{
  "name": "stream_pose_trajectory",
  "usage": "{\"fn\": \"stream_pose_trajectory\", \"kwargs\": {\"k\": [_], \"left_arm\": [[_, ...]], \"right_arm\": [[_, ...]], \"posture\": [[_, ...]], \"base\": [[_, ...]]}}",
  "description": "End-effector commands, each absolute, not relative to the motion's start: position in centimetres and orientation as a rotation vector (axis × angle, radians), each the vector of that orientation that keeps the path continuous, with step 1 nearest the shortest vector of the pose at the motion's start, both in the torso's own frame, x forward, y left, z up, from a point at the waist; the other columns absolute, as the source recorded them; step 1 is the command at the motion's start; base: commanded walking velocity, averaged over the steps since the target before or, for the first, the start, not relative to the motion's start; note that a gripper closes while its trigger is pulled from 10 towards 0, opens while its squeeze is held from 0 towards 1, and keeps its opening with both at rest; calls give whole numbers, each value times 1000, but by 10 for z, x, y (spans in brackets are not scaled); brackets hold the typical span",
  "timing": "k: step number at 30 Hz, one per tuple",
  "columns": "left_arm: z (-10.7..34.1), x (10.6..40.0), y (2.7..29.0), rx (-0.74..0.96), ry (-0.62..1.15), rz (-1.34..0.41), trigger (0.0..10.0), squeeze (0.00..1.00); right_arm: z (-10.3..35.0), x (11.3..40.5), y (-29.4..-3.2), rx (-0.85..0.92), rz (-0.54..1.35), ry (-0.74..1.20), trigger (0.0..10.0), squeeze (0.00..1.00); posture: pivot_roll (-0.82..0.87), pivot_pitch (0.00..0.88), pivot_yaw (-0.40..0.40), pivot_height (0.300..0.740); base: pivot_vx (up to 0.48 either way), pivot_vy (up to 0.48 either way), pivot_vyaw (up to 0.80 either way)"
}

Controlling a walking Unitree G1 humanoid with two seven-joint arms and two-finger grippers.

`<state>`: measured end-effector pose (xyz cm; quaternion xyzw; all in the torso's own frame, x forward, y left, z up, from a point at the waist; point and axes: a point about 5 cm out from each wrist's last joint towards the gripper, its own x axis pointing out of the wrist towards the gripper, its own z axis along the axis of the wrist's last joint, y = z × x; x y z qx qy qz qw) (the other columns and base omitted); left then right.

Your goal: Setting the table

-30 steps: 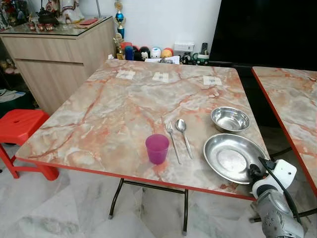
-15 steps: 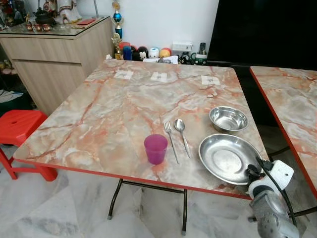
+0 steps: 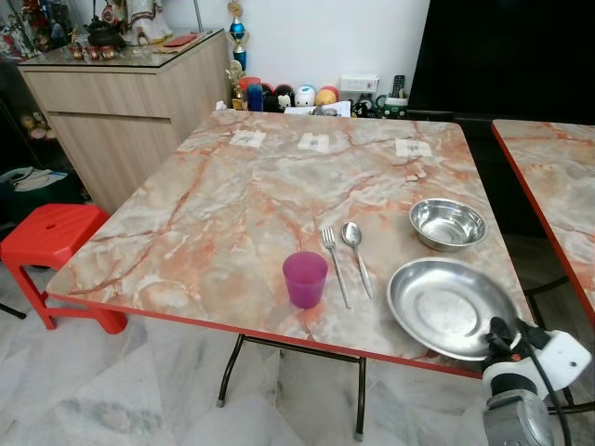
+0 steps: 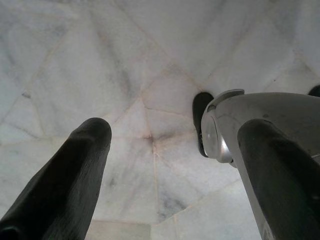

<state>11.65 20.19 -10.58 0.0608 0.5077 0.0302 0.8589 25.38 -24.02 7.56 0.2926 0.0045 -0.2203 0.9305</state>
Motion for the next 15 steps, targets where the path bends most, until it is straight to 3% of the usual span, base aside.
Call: {"fn": "stream_pose_trajectory", "kwargs": {"k": [1, 9, 10, 15], "left_arm": [[-110, 111, 181, 76, 1095, -32, 10000, 0], [-110, 109, 184, 85, 1096, -18, 10000, 0], [-110, 109, 184, 87, 1096, -18, 10000, 0], [-110, 109, 183, 101, 1094, -31, 10000, 0]], "right_arm": [[93, 259, -239, 625, -422, -90, 0, 0], [114, 273, -230, 656, -356, -205, 39, 0], [116, 277, -230, 642, -350, -203, 10000, 0], [118, 291, -220, 620, -276, -179, 10000, 0]], "posture": [[-10, 0, -5, 740], [-7, 0, -7, 740], [-10, 0, -7, 740], [-17, 0, -4, 740]], "base": [[0, 0, 0], [0, 0, 0], [0, 0, 0], [0, 0, 0]]}}
